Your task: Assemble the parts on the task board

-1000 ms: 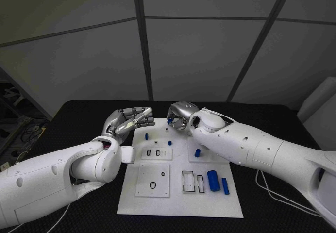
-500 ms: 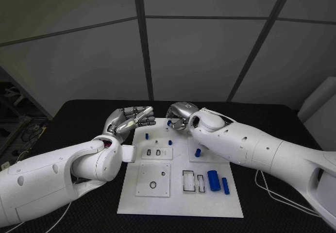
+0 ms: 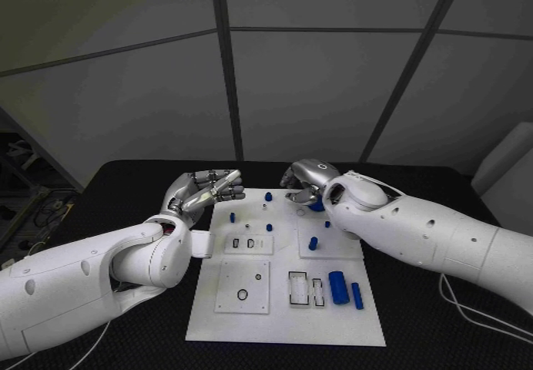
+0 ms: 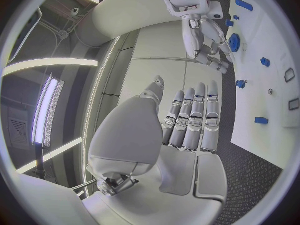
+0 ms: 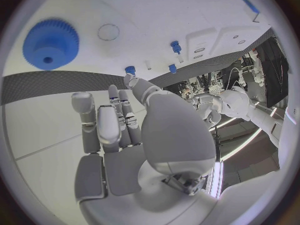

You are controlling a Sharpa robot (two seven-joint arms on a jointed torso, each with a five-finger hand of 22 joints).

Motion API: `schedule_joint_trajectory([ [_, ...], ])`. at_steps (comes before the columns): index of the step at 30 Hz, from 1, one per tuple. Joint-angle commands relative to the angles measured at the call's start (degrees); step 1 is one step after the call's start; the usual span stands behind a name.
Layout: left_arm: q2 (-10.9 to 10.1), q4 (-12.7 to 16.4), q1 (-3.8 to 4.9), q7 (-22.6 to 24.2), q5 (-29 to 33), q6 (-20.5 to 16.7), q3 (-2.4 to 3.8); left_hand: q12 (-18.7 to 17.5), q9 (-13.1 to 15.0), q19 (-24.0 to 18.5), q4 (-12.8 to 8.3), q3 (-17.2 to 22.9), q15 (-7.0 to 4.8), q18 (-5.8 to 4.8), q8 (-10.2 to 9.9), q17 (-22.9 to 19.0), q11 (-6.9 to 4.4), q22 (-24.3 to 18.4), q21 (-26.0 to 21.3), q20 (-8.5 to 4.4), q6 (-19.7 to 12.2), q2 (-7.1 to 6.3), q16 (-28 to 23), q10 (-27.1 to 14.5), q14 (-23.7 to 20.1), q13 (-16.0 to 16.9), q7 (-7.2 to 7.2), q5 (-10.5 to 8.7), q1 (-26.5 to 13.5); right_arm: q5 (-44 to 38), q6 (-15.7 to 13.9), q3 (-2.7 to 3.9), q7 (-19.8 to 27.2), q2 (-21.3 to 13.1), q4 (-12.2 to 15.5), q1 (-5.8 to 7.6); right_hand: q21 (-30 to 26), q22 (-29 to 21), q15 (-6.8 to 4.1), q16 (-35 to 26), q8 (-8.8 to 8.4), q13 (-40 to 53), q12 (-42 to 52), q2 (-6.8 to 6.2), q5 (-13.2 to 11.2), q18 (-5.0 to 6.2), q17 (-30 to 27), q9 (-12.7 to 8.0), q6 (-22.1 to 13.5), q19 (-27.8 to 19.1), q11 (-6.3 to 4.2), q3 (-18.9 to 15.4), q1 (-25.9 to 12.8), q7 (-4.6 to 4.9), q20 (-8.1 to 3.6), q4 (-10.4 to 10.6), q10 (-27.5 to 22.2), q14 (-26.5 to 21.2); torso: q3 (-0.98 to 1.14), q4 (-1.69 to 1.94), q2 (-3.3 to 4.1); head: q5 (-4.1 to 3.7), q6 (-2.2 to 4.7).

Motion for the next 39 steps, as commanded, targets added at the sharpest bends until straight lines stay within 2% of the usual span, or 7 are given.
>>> schedule_joint_trajectory([
  [1, -0.2, 0.2, 0.09, 0.0, -0.5, 1.0, 0.05, -0.1, -0.1, 0.4, -0.3, 0.0, 0.36, -1.06, -0.3, 0.0, 0.17, -0.1, -0.4, 0.16, -0.2, 0.28, -0.3, -0.2, -0.1, -0.1, 0.36, -0.14, -0.2, 8.7, -0.9, 0.10, -2.9, -3.1, 3.0, 0.61, 1.8, 3.4, -0.56, 1.3, 0.25, 1.3, 2.9, -0.55, 0.6, -1.05, 2.8, 0.1, 0.3, 2.9, -0.79, -0.9, -1.2, 0.12, -0.41, 0.6, 4.4, 1.3, 0.25, -0.55, -0.32, 0.55, -0.07],
  [7, -0.4, 0.5, 0.07, -0.1, -0.5, 1.2, 0.04, -0.1, -0.1, 0.4, -0.3, 0.0, 0.36, -1.06, -0.3, -0.1, 0.17, -0.1, -0.4, 0.16, -0.2, 0.29, -0.3, -0.2, -0.1, -0.1, 0.35, -0.14, -0.2, 16.4, 4.4, 0.55, -5.6, -8.3, 6.3, 1.14, 4.5, 8.9, -2.10, 4.8, 0.11, 11.1, 16.8, -3.55, 6.2, -2.25, 10.0, -0.1, -2.2, 7.8, -2.48, -7.6, -2.4, -1.24, -1.94, 2.1, 9.0, 3.2, 0.39, -0.92, -0.50, 0.74, -0.02],
  [9, -0.4, 0.5, 0.07, -0.2, -0.5, 1.3, 0.04, -0.1, -0.1, 0.4, -0.3, 0.0, 0.36, -1.06, -0.3, -0.1, 0.17, -0.1, -0.4, 0.17, -0.2, 0.29, -0.3, -0.2, -0.1, -0.1, 0.34, -0.14, -0.2, 18.1, 5.9, 0.68, -6.2, -9.4, 6.7, 1.21, 4.9, 9.9, -1.88, 6.2, 0.71, 20.9, 27.7, -2.73, 6.5, -2.53, 13.1, 0.0, -3.4, 8.7, -2.24, -11.1, -1.7, -1.11, -1.88, 3.6, 4.9, 3.6, 0.39, -0.87, -0.46, 0.70, 0.01],
  [10, -0.4, 0.5, 0.06, -0.3, -0.5, 1.4, 0.04, -0.1, -0.1, 0.4, -0.3, 0.0, 0.36, -1.06, -0.3, -0.1, 0.17, -0.1, -0.4, 0.17, -0.2, 0.29, -0.3, -0.2, -0.1, -0.1, 0.34, -0.14, -0.2, 19.1, 6.7, 0.74, -6.6, -9.9, 6.9, 1.24, 5.0, 10.3, -1.16, 7.0, 2.09, 34.4, 41.3, -1.53, 6.7, -2.66, 14.6, 0.3, -4.7, 9.1, -1.85, -14.3, 1.1, -1.47, -1.26, 5.0, -0.9, 3.7, 0.36, -0.83, -0.42, 0.64, 0.03],
  [11, -0.3, 0.5, 0.06, -0.3, -0.5, 1.4, 0.03, -0.1, -0.1, 0.4, -0.3, 0.0, 0.36, -1.06, -0.3, -0.1, 0.17, -0.1, -0.4, 0.17, -0.2, 0.29, -0.3, -0.2, -0.1, -0.1, 0.34, -0.14, -0.2, 19.5, 7.1, 0.77, -6.8, -10.1, 6.9, 1.25, 5.1, 10.6, -1.30, 7.3, 2.18, 36.9, 43.4, -1.34, 6.4, -2.61, 15.4, 0.3, -4.9, 9.3, -1.67, -14.8, 0.1, -0.58, -1.40, 5.8, 0.2, 3.8, 0.34, -0.79, -0.42, 0.60, 0.03],
  [14, -0.3, 0.4, 0.06, -0.3, -0.5, 1.5, 0.03, -0.1, -0.1, 0.4, -0.3, 0.0, 0.36, -1.06, -0.3, -0.1, 0.17, -0.1, -0.4, 0.17, -0.2, 0.29, -0.3, -0.2, -0.1, -0.1, 0.34, -0.14, -0.2, 20.3, 8.3, 0.83, -7.6, -10.4, 6.5, 1.28, 5.5, 11.4, -0.98, 8.1, 3.18, 44.2, 49.8, -0.94, 6.3, -2.74, 17.4, 0.5, -5.9, 9.9, -1.27, -16.4, 1.0, -0.20, -1.13, 7.4, 1.6, 4.2, 0.32, -0.75, -0.40, 0.46, 0.03],
  [39, 0.1, 0.0, 0.05, -0.4, -0.5, 1.6, 0.03, -0.1, -0.1, 0.4, -0.3, 0.0, 0.36, -1.06, -0.3, -0.1, 0.17, -0.1, -0.4, 0.17, -0.2, 0.29, -0.3, -0.2, -0.1, -0.1, 0.34, -0.14, -0.2, 17.2, 11.0, 0.85, -9.5, -5.9, 0.9, 1.28, 6.4, 13.2, -0.53, 9.4, 5.04, 51.4, 55.7, -0.18, 6.7, -3.07, 20.7, 0.6, -8.1, 11.1, -0.75, -18.3, 3.2, 0.35, -0.64, 10.1, 3.2, 4.7, 0.29, -0.71, -0.28, 0.29, -0.59],
])
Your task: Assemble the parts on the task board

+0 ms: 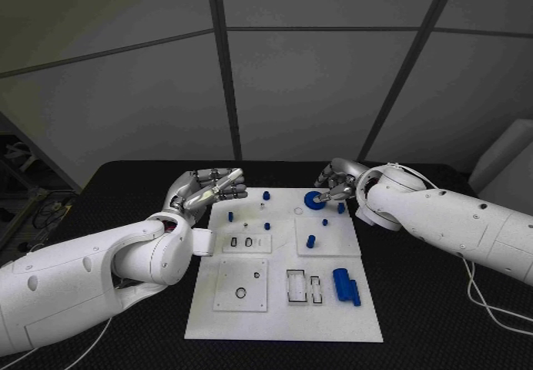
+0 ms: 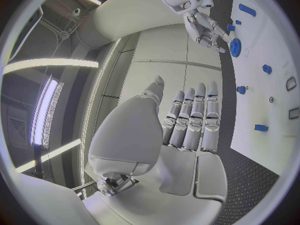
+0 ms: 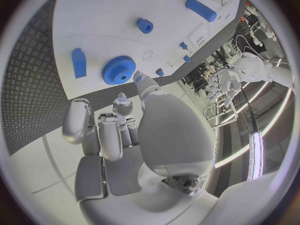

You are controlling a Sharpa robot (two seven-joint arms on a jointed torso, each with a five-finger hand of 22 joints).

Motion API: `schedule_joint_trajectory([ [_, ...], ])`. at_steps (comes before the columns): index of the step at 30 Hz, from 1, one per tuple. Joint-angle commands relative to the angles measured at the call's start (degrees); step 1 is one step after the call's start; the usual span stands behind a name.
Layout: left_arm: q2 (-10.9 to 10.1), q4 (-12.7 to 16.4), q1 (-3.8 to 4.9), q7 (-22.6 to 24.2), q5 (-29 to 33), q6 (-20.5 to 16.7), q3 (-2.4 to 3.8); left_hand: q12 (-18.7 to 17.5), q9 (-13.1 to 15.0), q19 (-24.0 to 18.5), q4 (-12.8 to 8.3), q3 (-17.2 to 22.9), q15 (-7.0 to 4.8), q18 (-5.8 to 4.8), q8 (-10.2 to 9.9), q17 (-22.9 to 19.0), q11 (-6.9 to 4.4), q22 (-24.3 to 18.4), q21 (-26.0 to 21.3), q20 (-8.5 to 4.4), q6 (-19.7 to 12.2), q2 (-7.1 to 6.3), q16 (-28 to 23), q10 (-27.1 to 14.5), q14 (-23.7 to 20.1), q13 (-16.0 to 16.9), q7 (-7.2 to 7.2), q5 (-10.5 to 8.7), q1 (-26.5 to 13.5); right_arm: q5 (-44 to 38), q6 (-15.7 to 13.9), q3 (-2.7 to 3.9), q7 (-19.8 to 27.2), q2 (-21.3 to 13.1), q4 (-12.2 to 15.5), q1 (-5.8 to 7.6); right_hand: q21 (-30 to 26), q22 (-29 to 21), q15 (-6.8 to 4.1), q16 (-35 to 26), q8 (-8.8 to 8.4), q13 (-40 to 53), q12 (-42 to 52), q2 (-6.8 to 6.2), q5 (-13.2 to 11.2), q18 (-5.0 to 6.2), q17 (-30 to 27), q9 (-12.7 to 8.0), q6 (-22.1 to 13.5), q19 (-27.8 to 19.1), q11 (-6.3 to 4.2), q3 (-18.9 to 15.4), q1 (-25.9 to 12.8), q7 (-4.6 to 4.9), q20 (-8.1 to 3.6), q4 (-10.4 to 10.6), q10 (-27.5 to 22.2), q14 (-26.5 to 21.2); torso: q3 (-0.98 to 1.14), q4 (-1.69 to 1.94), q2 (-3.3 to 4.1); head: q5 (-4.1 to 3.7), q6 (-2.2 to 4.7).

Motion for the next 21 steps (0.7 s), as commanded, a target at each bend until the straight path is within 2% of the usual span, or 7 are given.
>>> schedule_joint_trajectory([
  [1, 0.1, 0.0, 0.08, 0.2, -0.5, 0.8, 0.05, -0.1, -0.1, 0.4, -0.3, 0.0, 0.36, -1.06, -0.3, -0.1, 0.17, -0.1, -0.1, 0.16, -0.2, 0.30, -0.3, -0.2, -0.1, -0.1, 0.34, -0.14, -0.2, -0.9, 1.3, 0.04, -0.5, 0.3, -0.3, 0.13, 0.3, 0.1, 0.38, 0.3, 0.38, 0.2, 0.4, 0.02, 0.2, -0.33, 6.4, 0.1, -0.4, 0.4, 0.08, 0.1, 0.8, 0.05, -0.03, 0.4, 0.4, 4.4, 0.00, -0.05, -0.01, 0.07, -0.16],
  [21, 0.2, -0.1, 0.08, 0.1, -0.5, 0.8, 0.05, -0.1, -0.1, 0.4, -0.3, 0.0, 0.36, -1.06, -0.3, -0.1, 0.17, -0.1, -0.1, 0.16, -0.2, 0.30, -0.3, -0.2, -0.1, -0.1, 0.34, -0.14, -0.2, -1.6, 5.8, 0.01, -1.5, 1.3, -1.5, 0.11, 0.3, 0.2, 0.41, 0.4, 0.89, 0.8, 0.9, 0.36, 0.8, -0.33, 6.6, 0.2, -0.4, 0.4, 0.08, 0.3, 1.5, 0.05, 0.01, 0.6, 0.4, 4.4, 0.06, -0.06, 0.02, -0.01, -0.31],
])
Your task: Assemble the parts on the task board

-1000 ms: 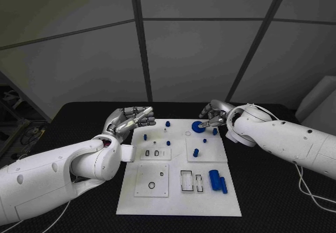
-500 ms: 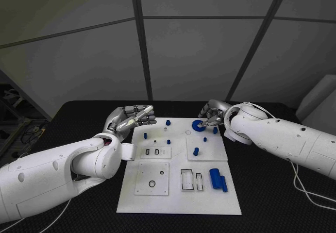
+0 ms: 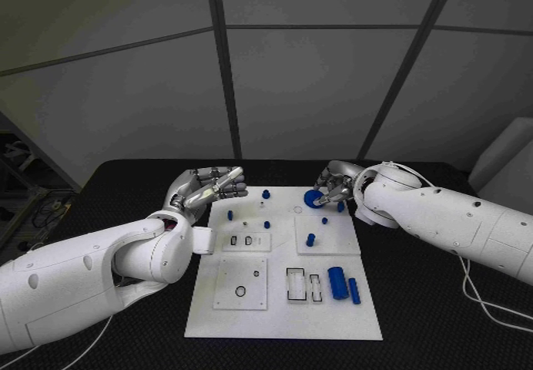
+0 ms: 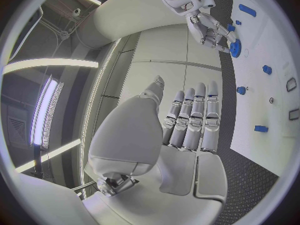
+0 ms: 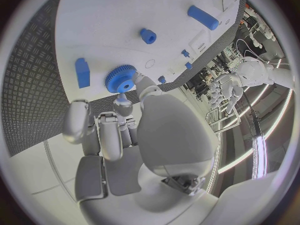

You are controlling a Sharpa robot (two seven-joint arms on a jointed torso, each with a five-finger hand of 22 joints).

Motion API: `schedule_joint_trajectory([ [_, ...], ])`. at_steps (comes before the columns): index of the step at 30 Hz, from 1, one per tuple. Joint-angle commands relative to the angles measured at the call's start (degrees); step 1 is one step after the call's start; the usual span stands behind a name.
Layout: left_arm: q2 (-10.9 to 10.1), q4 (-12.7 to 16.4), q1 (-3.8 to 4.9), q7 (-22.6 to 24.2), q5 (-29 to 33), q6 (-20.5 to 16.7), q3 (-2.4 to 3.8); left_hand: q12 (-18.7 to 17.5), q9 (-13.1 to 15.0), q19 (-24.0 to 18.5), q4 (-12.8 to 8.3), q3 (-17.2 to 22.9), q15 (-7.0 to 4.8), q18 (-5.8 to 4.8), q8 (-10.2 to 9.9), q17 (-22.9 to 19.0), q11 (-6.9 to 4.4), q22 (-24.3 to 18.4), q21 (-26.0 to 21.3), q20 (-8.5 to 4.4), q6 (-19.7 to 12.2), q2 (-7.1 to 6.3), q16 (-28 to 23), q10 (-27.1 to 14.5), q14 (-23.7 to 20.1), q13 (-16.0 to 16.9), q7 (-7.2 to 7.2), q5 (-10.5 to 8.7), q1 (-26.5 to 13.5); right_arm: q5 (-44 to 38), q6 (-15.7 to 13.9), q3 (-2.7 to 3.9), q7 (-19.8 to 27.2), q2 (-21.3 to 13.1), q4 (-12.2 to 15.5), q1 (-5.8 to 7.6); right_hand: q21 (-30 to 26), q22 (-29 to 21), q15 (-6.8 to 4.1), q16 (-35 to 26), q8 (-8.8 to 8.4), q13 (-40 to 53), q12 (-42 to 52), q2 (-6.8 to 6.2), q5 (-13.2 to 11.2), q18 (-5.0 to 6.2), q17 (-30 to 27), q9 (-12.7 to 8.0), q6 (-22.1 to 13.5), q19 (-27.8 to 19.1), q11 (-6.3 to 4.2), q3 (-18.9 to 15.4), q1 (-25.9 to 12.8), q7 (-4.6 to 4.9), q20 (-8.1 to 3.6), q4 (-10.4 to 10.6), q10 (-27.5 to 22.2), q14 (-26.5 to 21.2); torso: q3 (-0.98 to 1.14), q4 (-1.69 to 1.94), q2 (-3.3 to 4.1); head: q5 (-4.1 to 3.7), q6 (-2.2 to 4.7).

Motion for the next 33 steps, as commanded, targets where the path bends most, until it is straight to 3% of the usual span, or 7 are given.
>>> schedule_joint_trajectory([
  [1, 0.1, 0.0, 0.08, 0.1, -0.5, 0.7, 0.05, -0.2, -0.1, 0.4, -0.4, 0.0, 0.37, -1.06, -0.4, -0.1, 0.15, -0.1, -0.1, 0.17, -0.1, 0.40, -0.4, -0.1, -0.2, -0.1, 0.31, -0.14, -0.2, -0.6, 2.0, 0.03, -0.4, 0.1, -0.1, 0.12, 0.3, 0.0, 0.41, 0.2, 0.29, 0.1, 0.3, -0.03, 0.2, -0.34, 6.6, 0.1, -0.3, 0.4, 0.08, 0.0, 0.7, 0.08, 0.01, 0.3, 0.4, 4.4, 0.01, 0.01, 0.03, 0.00, 0.05],
  [12, 0.1, 0.0, 0.08, 0.1, -0.5, 0.7, 0.05, -0.3, -0.1, 0.4, -0.5, 0.0, 0.37, -1.06, -0.4, -0.1, 0.14, -0.1, -0.1, 0.17, -0.1, 0.44, -0.5, -0.1, -0.2, -0.1, 0.30, -0.14, -0.2, -1.1, 2.5, 0.01, -0.6, 0.7, -0.8, 0.12, 0.3, 0.1, 0.38, 0.2, 0.99, 0.5, 0.6, 0.73, 0.3, -0.34, 6.8, 0.2, 0.1, 0.4, 0.01, 0.4, 1.3, 0.02, 0.01, 0.4, 0.4, 4.4, 0.02, 0.02, 0.03, 0.00, 0.00],
  [24, 0.2, -0.1, 0.08, 0.0, -0.5, 0.8, 0.05, -0.3, -0.1, 0.4, -0.5, 0.0, 0.37, -1.06, -0.4, -0.1, 0.14, -0.1, -0.1, 0.17, -0.1, 0.44, -0.5, -0.1, -0.2, -0.1, 0.30, -0.14, -0.2, -5.5, 1.2, -0.01, -0.8, 1.1, -0.9, 0.10, 0.7, 0.8, 0.05, 0.4, 2.91, 2.3, 1.8, 2.02, 0.2, -0.44, 7.3, 0.7, 2.5, 0.8, -0.44, 1.6, 2.5, -0.45, -0.22, 0.2, 1.7, 4.5, 0.01, 0.00, 0.02, -0.06, -0.09],
  [26, 0.2, -0.1, 0.08, 0.0, -0.5, 0.8, 0.05, -0.3, -0.1, 0.4, -0.5, 0.0, 0.37, -1.06, -0.4, -0.1, 0.14, -0.1, -0.1, 0.17, -0.1, 0.44, -0.5, -0.1, -0.2, -0.1, 0.30, -0.14, -0.2, -6.1, 0.8, -0.01, -0.6, 1.1, -0.7, 0.10, 0.8, 1.0, -0.13, 0.5, 3.44, 3.0, 2.3, 2.30, -0.1, -0.48, 7.4, 0.8, 3.6, 0.9, -0.67, 2.0, 2.9, -0.72, -0.35, 0.0, 2.3, 4.6, 0.00, 0.00, 0.01, -0.06, -0.11],
  [29, 0.2, 0.0, 0.08, 0.0, -0.5, 0.8, 0.05, -0.3, -0.1, 0.4, -0.5, 0.0, 0.37, -1.06, -0.4, -0.1, 0.14, -0.1, -0.1, 0.17, -0.1, 0.44, -0.5, -0.1, -0.2, -0.1, 0.30, -0.14, -0.2, -6.8, -0.4, -0.01, -0.2, 0.9, -0.2, 0.09, 0.9, 1.2, -0.47, 0.5, 4.04, 3.8, 2.8, 2.76, -3.1, -0.52, 7.6, 0.9, 4.9, 1.0, -1.09, 3.2, 3.6, -1.18, -0.64, -0.2, 3.0, 4.6, 0.03, 0.01, 0.03, -0.04, -0.10],
  [33, 0.1, 0.0, 0.08, -0.1, -0.5, 0.8, 0.05, -0.3, -0.1, 0.4, -0.5, 0.0, 0.37, -1.06, -0.4, -0.1, 0.14, -0.1, -0.1, 0.17, -0.1, 0.44, -0.5, -0.1, -0.2, -0.1, 0.30, -0.14, -0.2, -7.3, -3.4, -0.01, 0.9, 0.3, 1.0, 0.08, 1.0, 1.5, -0.81, 0.5, 4.54, 4.6, 3.3, 2.80, -2.0, -0.56, 7.7, 1.0, 6.3, 1.2, -1.47, 4.3, 3.5, -1.63, -0.96, 0.0, 3.6, 4.6, 0.02, 0.02, -0.01, -0.04, -0.02],
])
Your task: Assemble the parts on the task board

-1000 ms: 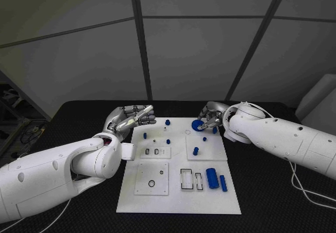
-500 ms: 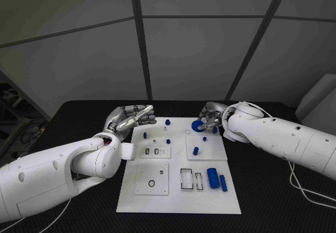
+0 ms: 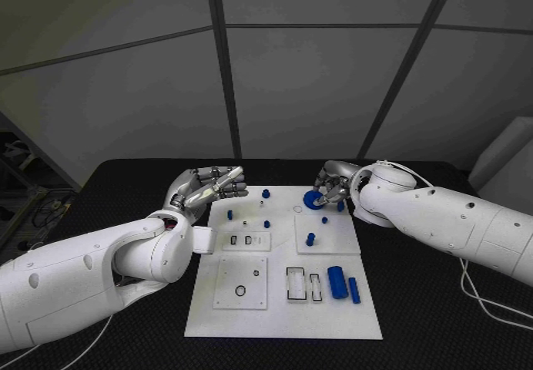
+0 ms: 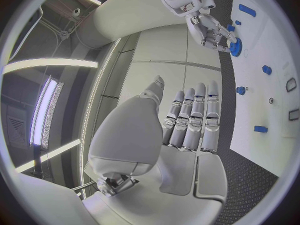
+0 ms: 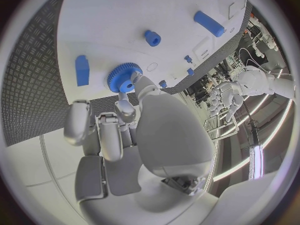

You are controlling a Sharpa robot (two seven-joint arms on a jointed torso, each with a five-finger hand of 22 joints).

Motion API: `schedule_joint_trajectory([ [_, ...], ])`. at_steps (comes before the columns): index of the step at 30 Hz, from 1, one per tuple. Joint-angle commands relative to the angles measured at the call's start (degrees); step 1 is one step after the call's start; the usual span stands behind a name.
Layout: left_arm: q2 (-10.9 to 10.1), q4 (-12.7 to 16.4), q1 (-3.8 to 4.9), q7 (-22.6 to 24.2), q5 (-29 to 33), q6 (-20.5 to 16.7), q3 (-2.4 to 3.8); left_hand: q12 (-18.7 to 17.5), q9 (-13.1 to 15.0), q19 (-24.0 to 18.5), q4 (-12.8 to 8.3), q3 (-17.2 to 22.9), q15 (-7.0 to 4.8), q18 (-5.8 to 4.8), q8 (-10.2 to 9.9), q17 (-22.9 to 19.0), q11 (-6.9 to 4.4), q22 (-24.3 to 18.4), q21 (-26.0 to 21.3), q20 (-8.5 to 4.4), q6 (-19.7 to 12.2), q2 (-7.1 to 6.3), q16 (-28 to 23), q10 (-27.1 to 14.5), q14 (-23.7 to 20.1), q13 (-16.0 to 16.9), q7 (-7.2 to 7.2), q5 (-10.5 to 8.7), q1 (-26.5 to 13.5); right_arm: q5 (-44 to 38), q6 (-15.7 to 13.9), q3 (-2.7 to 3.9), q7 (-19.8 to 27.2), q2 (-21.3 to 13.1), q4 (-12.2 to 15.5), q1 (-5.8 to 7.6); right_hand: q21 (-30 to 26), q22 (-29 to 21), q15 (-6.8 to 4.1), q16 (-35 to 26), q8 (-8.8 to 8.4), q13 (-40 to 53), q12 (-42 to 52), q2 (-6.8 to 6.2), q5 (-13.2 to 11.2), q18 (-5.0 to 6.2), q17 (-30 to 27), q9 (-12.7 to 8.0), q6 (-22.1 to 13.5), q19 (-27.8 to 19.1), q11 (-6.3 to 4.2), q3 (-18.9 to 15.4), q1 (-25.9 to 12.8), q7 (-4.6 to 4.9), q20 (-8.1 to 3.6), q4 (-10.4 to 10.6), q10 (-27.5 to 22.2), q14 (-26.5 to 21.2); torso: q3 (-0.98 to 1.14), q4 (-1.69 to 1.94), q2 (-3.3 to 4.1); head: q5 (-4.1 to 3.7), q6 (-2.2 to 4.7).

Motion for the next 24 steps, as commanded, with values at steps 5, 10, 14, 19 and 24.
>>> schedule_joint_trajectory([
  [5, 0.0, 0.1, 0.08, 0.0, -0.5, 0.8, 0.05, -0.4, -0.1, 0.3, -0.5, 0.1, 0.38, -1.05, -0.3, -0.1, 0.16, -0.1, -0.2, -0.03, -0.1, 0.72, -0.3, -0.1, -0.1, -0.1, 0.32, -0.14, -0.3, -3.5, -9.0, 0.03, 2.4, -1.0, 3.2, 0.09, 0.6, 0.6, -0.75, 0.4, 0.42, 0.7, 0.5, -0.07, 2.2, -0.68, 8.1, 0.3, 1.2, 0.7, -0.12, 1.5, 0.5, -0.57, -0.34, 0.2, 0.9, 4.5, 0.01, -0.04, -0.02, 0.07, 0.20],
  [10, 0.0, 0.1, 0.08, 0.0, -0.5, 0.8, 0.05, -0.4, -0.1, 0.3, -0.5, 0.1, 0.38, -1.05, -0.3, -0.1, 0.16, -0.1, -0.2, -0.03, -0.1, 0.72, -0.3, -0.1, -0.1, -0.1, 0.32, -0.14, -0.3, -6.7, -12.2, 0.03, 2.8, -0.8, 5.2, 0.10, 0.9, 1.1, -0.77, 0.5, 0.26, 0.9, 0.5, -0.40, 2.4, -0.79, 8.3, 0.2, 1.1, 1.0, -0.11, 1.7, 0.4, -0.53, -0.39, 0.2, 1.0, 4.6, -0.01, -0.05, -0.03, 0.02, 0.31],
  [14, 0.0, 0.1, 0.08, 0.0, -0.5, 0.8, 0.05, -0.4, -0.1, 0.3, -0.6, 0.1, 0.38, -1.05, -0.4, -0.1, 0.16, -0.1, -0.2, -0.03, -0.1, 0.82, -0.4, -0.1, -0.1, 0.0, 0.32, -0.14, -0.3, -8.8, -12.9, 0.03, 2.9, 0.3, 5.9, 0.10, 1.0, 1.3, -0.77, 0.5, 0.21, 0.9, 0.6, -0.49, 2.4, -0.83, 8.4, 0.1, 1.0, 1.1, -0.11, 1.8, 0.4, -0.52, -0.40, 0.1, 1.0, 4.6, 0.00, 0.06, -0.03, 0.00, 0.39],
  [19, 0.1, 0.0, 0.08, 0.0, -0.5, 0.8, 0.05, -0.4, -0.1, 0.3, -0.6, 0.1, 0.38, -1.05, -0.4, -0.1, 0.16, -0.1, -0.2, -0.03, -0.1, 0.84, -0.4, -0.1, -0.1, 0.0, 0.32, -0.14, -0.2, -10.0, -12.6, -0.23, 3.0, 2.8, 5.3, 0.11, 1.0, 1.4, -0.77, 0.5, 0.18, 0.9, 0.5, -0.56, 2.4, -0.84, 8.4, 0.1, 1.0, 1.2, -0.10, 1.9, 0.4, -0.51, -0.40, 0.1, 1.0, 4.6, -0.05, 0.11, 0.03, -0.07, 0.30],
  [24, 0.3, 0.0, 0.08, 0.0, -0.5, 0.8, 0.05, -0.4, -0.1, 0.3, -0.6, 0.1, 0.38, -1.05, -0.4, -0.1, 0.16, -0.1, -0.2, -0.03, -0.1, 0.84, -0.4, -0.1, -0.1, 0.0, 0.32, -0.14, -0.2, -10.5, -12.2, -0.51, 3.3, 5.4, 4.1, 0.12, 1.0, 1.5, -0.77, 0.6, 0.07, 0.8, 0.5, -0.68, 2.3, -0.86, 8.5, 0.1, 0.9, 1.2, -0.08, 2.1, 0.5, -0.48, -0.41, 0.1, 0.9, 4.6, -0.04, 0.09, 0.05, 0.03, 0.26],
])
